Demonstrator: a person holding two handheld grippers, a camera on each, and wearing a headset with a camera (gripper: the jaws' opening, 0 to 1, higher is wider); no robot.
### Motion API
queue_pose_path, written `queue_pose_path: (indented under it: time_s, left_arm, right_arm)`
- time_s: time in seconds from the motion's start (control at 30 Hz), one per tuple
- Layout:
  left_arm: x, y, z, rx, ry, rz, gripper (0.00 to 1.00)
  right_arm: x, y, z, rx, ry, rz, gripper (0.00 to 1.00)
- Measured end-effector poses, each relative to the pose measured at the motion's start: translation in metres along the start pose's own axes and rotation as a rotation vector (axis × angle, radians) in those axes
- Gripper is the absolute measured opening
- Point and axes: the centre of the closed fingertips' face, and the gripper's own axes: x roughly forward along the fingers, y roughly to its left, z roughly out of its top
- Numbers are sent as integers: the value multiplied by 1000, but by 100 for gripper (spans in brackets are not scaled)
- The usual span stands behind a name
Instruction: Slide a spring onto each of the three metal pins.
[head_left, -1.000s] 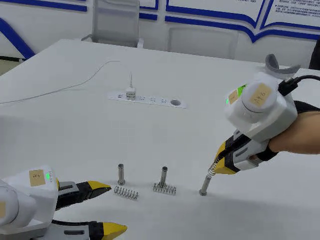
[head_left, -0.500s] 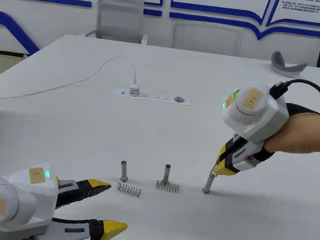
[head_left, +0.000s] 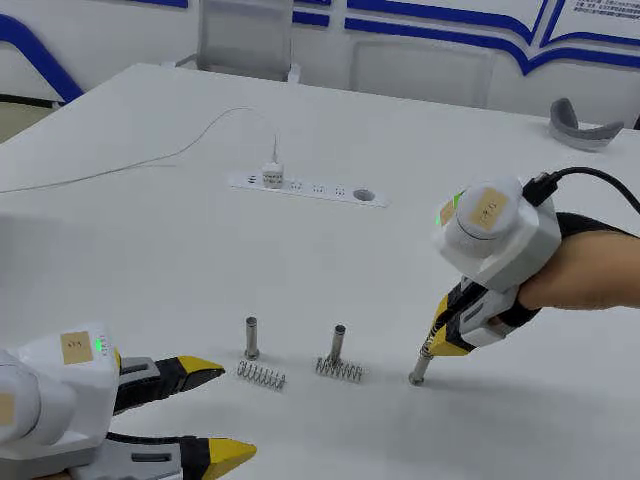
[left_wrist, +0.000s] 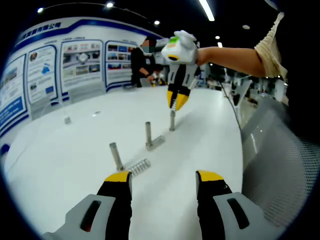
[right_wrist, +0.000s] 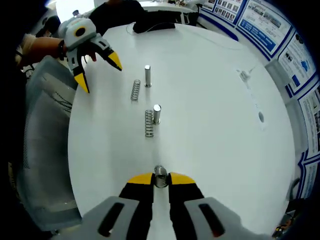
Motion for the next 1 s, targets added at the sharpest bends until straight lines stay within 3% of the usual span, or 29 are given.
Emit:
queue_pose_path:
  time_s: [1.0]
  left_arm:
    - [-1, -5, 0, -5, 9, -2, 51]
  right_arm:
    - [38, 5, -15, 45, 40, 44, 13]
